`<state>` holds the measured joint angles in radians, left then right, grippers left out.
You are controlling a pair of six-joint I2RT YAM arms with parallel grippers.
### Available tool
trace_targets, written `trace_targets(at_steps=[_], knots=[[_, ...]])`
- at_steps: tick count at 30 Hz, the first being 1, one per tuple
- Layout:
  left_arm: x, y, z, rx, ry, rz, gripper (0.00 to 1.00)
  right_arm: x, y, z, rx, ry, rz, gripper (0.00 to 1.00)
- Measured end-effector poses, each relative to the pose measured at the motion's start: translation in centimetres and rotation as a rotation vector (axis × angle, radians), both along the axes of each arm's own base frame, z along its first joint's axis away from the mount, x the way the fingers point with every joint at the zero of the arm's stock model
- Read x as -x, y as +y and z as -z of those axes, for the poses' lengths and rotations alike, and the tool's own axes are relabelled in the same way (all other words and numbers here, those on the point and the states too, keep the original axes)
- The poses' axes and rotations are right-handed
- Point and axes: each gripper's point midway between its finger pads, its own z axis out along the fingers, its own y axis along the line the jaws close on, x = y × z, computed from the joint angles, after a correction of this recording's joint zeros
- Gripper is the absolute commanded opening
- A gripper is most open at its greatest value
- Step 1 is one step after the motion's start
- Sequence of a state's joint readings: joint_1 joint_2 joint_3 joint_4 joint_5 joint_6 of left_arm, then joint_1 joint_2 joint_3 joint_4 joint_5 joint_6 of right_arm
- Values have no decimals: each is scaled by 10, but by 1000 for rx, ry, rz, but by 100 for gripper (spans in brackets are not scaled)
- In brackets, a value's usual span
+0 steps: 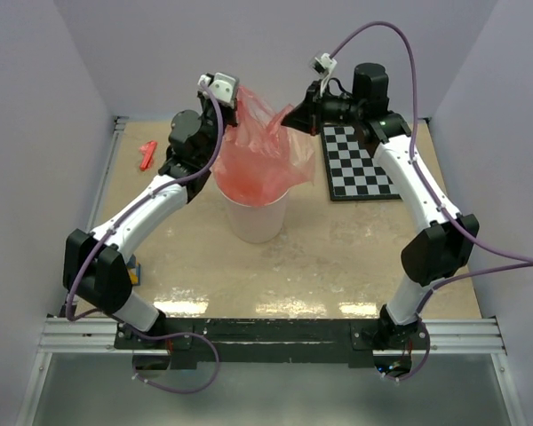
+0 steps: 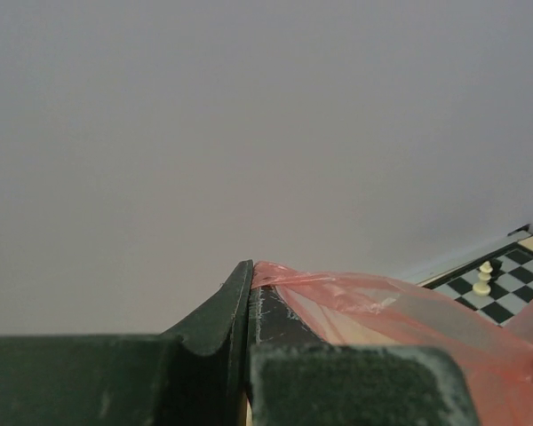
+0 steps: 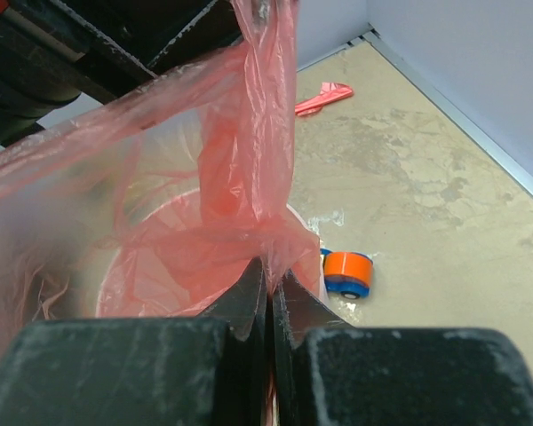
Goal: Put the trash bags into the trash bin
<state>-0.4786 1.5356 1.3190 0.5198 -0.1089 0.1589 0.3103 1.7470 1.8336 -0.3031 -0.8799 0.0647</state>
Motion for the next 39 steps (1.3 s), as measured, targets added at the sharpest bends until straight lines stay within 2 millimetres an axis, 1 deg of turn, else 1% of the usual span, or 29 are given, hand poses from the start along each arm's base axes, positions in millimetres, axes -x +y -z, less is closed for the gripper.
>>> trace_targets(at_steps=[3, 6, 8, 9, 10, 12, 14, 17, 19, 21, 23, 25, 26, 27, 29, 31, 33, 35, 36, 38, 39], knots=[[-4, -24, -5, 42, -2, 44, 0, -4, -5, -1, -5, 3, 15, 0], [-3, -46, -9, 65, 1, 89, 0, -9, -13, 1, -4, 10, 36, 0], [1, -53, -6, 60, 12, 103, 0, -11, -17, 3, -1, 15, 49, 0], [3, -52, -5, 56, 17, 103, 0, -12, -18, 5, 1, 18, 55, 0], [6, -46, 0, 46, 26, 96, 0, -12, -20, 7, 5, 21, 66, 0], [14, -26, 14, 14, 52, 71, 0, -13, -22, 11, 12, 27, 82, 0], [24, 10, 27, -36, 72, 20, 0, -15, -23, 15, 21, 32, 97, 0], [40, 55, 32, -112, 73, -56, 0, -16, -24, 24, 31, 47, 107, 0], [52, 64, 33, -157, 76, -57, 0, -16, -24, 30, 37, 62, 109, 0], [61, 62, 35, -199, 77, -35, 0, -16, -24, 35, 42, 75, 109, 0], [62, 60, 40, -230, 83, -24, 0, -17, -24, 39, 44, 81, 110, 0], [55, 61, 52, -268, 105, -40, 0, -26, -22, 48, 49, 97, 109, 0], [48, 63, 61, -289, 128, -54, 0, -28, -21, 50, 50, 100, 109, 0], [41, 65, 69, -302, 150, -66, 0, -33, -20, 58, 54, 113, 109, 0], [20, 74, 91, -335, 219, -93, 0, -47, -16, 78, 67, 144, 113, 0], [3, 87, 118, -366, 309, -115, 0, -59, -14, 106, 86, 195, 114, 0], [-5, 97, 145, -400, 408, -99, 0, -64, -12, 137, 109, 261, 114, 0], [1, 101, 170, -424, 502, -43, 0, -60, -13, 163, 132, 327, 112, 0], [9, 100, 180, -433, 547, -2, 0, -55, -15, 174, 143, 362, 111, 0], [28, 94, 192, -441, 610, 78, 0, -43, -18, 186, 158, 406, 109, 0], [40, 91, 196, -441, 627, 115, 0, -37, -19, 188, 161, 417, 107, 0]])
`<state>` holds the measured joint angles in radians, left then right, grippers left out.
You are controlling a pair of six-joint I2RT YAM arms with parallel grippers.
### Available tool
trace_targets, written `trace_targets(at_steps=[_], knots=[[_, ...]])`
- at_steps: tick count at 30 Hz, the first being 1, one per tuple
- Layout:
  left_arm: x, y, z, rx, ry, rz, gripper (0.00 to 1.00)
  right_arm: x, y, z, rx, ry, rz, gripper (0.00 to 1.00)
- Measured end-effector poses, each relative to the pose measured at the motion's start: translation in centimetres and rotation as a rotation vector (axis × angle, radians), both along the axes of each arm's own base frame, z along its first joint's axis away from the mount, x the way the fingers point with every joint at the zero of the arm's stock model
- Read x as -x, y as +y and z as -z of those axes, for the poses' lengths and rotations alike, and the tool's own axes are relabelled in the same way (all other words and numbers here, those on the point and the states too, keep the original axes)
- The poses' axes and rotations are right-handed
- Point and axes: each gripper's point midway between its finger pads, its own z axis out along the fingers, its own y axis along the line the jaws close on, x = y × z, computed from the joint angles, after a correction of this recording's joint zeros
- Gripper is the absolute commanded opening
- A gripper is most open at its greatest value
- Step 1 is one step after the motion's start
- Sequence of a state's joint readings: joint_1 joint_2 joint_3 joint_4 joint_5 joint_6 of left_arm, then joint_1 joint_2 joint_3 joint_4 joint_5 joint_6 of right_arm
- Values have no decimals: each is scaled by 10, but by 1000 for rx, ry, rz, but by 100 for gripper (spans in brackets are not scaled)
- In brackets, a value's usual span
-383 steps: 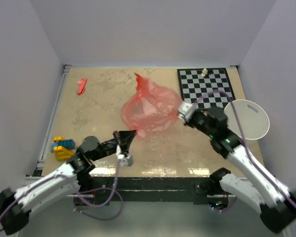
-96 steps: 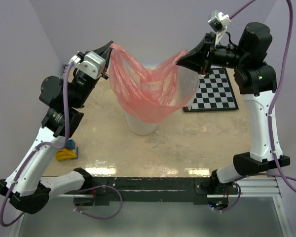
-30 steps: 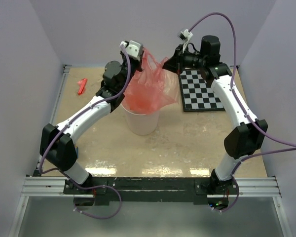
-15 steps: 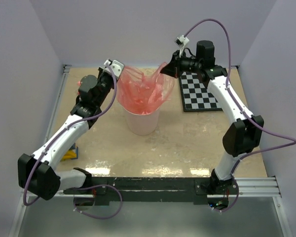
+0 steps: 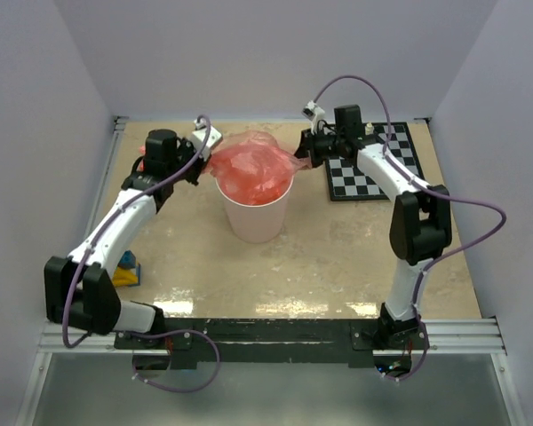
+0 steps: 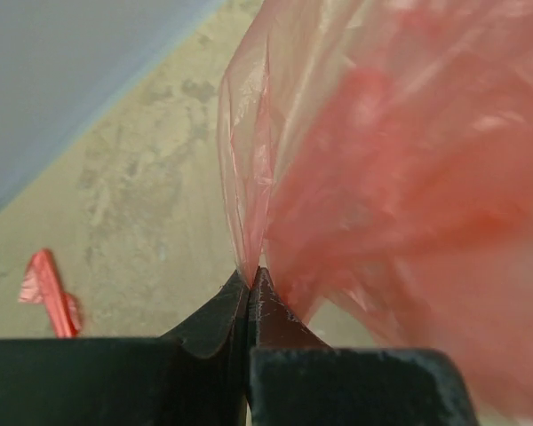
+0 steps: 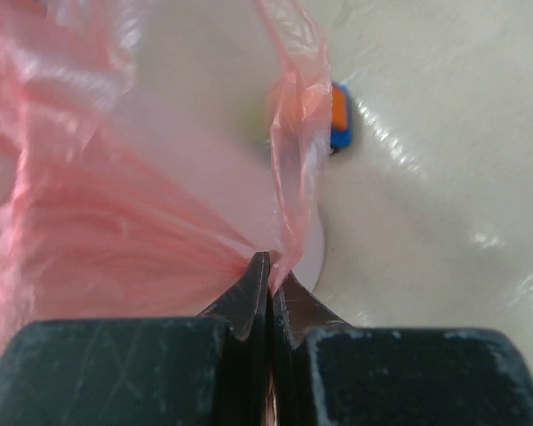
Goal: Put the trash bags into the trash bin
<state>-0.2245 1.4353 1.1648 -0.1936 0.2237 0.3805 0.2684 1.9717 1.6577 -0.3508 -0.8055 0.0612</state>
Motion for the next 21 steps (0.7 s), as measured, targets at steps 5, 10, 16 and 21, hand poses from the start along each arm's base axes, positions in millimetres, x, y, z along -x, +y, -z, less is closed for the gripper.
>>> trace_targets(at_steps=[5, 10, 16, 21], knots=[[68, -8, -2, 42, 42, 129, 0, 37, -10, -13, 2, 15, 0, 3], [109, -12, -15, 42, 26, 227, 29, 57, -16, -36, -5, -25, 4, 22], [126, -4, 2, -23, 92, 257, 70, 61, -33, -39, 28, -35, 34, 45], [136, 10, -13, -136, 0, 280, 79, 27, -94, -61, 79, -114, 140, 53]])
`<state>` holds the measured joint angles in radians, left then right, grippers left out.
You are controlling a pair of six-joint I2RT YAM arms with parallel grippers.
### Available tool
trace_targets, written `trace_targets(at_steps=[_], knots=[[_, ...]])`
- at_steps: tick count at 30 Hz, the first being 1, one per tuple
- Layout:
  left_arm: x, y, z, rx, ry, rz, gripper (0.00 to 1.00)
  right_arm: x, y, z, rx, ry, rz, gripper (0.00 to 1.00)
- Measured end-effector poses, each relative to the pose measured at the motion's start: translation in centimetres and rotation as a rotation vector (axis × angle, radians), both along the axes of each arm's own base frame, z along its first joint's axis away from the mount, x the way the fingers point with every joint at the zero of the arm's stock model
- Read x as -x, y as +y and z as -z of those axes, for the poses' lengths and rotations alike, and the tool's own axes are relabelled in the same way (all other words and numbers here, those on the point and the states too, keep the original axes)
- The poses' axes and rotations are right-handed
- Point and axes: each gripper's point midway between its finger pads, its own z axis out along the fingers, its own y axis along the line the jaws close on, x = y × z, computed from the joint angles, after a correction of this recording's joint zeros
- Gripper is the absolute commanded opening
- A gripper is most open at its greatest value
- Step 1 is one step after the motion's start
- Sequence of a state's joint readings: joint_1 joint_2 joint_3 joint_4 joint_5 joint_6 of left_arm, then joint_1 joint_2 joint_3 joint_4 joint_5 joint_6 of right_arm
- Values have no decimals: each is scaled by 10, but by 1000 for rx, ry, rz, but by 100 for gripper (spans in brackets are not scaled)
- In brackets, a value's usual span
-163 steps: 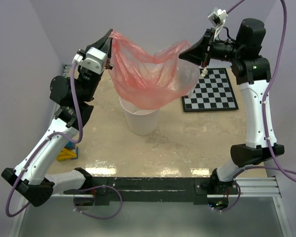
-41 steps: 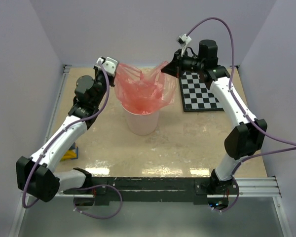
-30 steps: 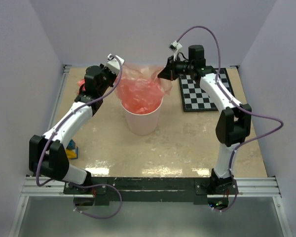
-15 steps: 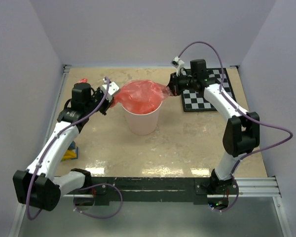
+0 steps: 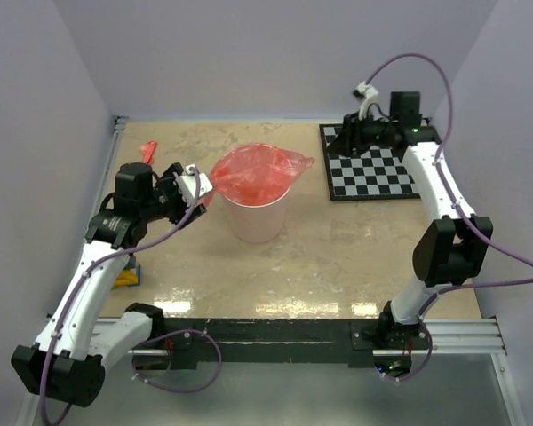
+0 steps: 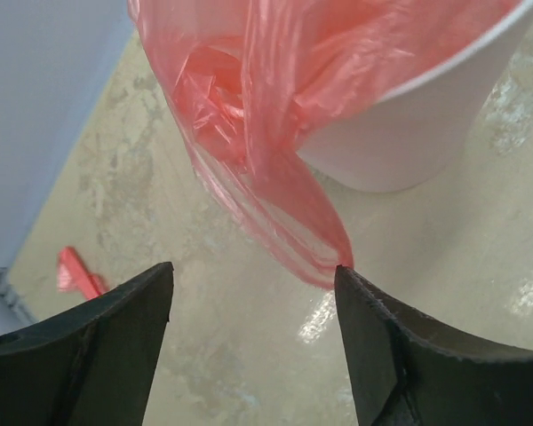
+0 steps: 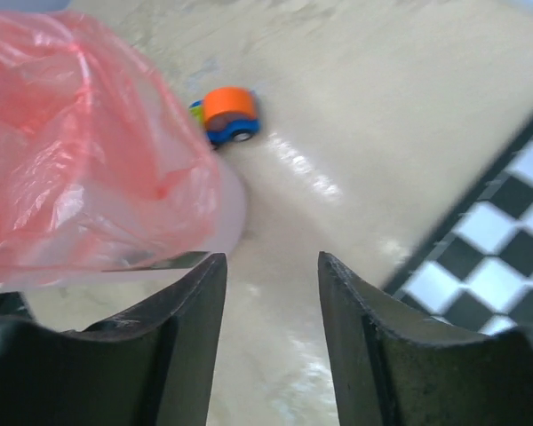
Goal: Put the trash bags into the trash bin
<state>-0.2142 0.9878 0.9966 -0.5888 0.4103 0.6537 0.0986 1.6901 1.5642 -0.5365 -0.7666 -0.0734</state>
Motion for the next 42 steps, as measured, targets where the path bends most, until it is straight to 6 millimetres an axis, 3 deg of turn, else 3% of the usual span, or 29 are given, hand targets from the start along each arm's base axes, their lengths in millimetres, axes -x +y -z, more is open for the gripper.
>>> trace_targets(at_steps=[4, 6, 9, 14, 16, 19, 23, 28, 33, 35, 36, 37, 42], knots=[[15, 5, -24, -77, -109, 77, 80, -23, -49, -49, 121, -224, -37, 64], [21, 1, -43, -90, -171, 140, 81, -16, -50, -68, 203, -373, -152, 68], [28, -14, -74, -51, -260, 234, 77, 14, -31, -86, 305, -559, -319, 74], [22, -57, -119, 26, -323, 399, 72, 82, 38, -112, 391, -870, -606, 74], [14, -78, -126, 33, -327, 475, 71, 94, 56, -120, 401, -953, -677, 72], [7, -103, -107, 23, -269, 555, 69, 94, 74, -110, 446, -1001, -765, 71], [5, -120, -82, 12, -191, 603, 61, 86, 88, -69, 509, -937, -862, 66], [-6, -122, -73, -2, -146, 578, 48, 86, 88, -38, 548, -854, -914, 43], [-10, -119, -69, 2, -109, 529, 29, 87, 88, -37, 546, -845, -911, 11], [-10, -118, -69, 7, -97, 516, 12, 89, 90, -39, 541, -851, -903, 0], [-10, -118, -68, 11, -90, 511, 3, 92, 90, -41, 537, -856, -898, 0], [-9, -118, -68, 16, -83, 507, 0, 96, 90, -42, 533, -864, -893, 0], [2, -117, -65, 64, -41, 485, 0, 134, 93, -61, 506, -957, -886, 0]])
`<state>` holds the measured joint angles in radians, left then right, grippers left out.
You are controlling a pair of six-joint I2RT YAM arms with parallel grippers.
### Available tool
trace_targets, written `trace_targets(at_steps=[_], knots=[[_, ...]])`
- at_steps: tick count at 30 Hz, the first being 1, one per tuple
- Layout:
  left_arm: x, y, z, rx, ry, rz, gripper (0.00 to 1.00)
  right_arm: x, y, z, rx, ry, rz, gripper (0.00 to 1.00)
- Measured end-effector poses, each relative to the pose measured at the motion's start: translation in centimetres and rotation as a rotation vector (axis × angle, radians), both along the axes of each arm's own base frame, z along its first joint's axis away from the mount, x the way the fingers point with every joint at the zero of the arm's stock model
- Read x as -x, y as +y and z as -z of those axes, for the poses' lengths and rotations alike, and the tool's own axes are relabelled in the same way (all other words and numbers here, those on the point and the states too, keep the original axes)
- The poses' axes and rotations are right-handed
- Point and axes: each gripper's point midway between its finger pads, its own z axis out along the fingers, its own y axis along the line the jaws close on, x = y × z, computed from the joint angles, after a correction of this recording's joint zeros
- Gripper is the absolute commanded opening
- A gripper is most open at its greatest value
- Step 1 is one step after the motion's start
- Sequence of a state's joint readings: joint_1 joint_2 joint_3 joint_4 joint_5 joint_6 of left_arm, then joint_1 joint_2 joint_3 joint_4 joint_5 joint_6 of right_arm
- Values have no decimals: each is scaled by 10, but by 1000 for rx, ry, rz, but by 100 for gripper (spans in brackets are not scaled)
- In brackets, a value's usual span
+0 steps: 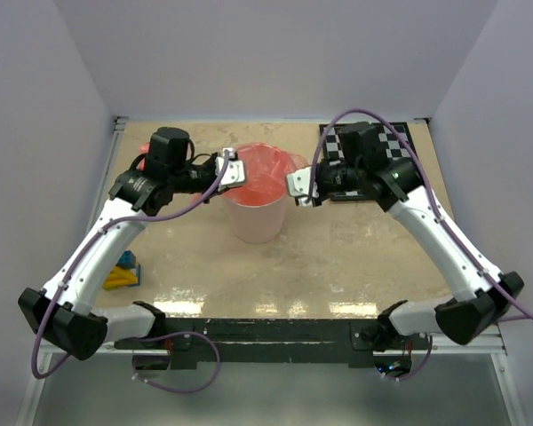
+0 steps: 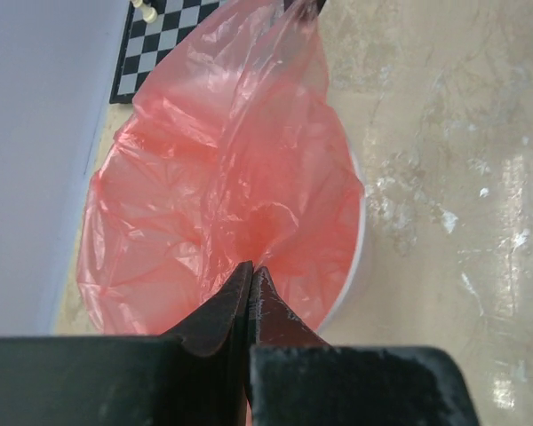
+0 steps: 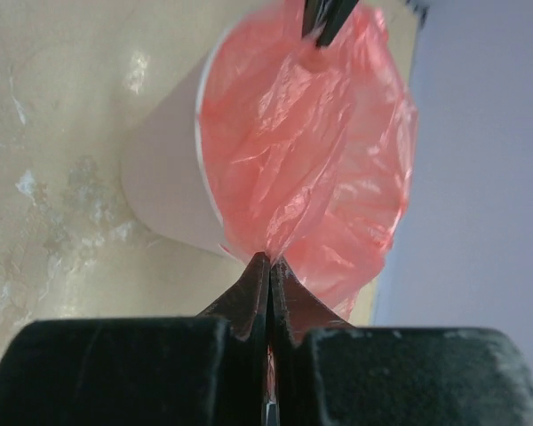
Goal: Put the trash bags into the trash bin
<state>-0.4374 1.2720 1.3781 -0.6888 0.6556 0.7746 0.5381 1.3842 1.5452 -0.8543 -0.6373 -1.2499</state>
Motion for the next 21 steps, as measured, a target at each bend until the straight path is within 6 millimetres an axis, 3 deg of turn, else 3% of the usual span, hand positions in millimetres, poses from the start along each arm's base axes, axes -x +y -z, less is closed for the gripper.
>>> trace_targets(at_steps=[3, 6, 10, 16, 17, 19, 21], knots=[[22, 5, 5, 36, 21, -1, 0, 29, 1, -12, -49, -71, -37, 0], [52, 13, 15, 62, 24, 25, 0, 56, -3, -6, -72, -118, -66, 0], [76, 16, 37, 65, 50, 58, 0, 68, -5, 26, -46, -121, -79, 0], [71, 17, 91, 28, 115, 33, 0, 54, -5, 88, 23, -78, -37, 0], [69, 18, 101, 23, 124, 18, 1, 51, -5, 96, 27, -76, -28, 7], [67, 20, 120, 17, 145, -13, 14, 49, -4, 112, 37, -49, -12, 32], [67, 24, 133, 2, 173, -47, 24, 46, -6, 122, 54, -13, 21, 41]])
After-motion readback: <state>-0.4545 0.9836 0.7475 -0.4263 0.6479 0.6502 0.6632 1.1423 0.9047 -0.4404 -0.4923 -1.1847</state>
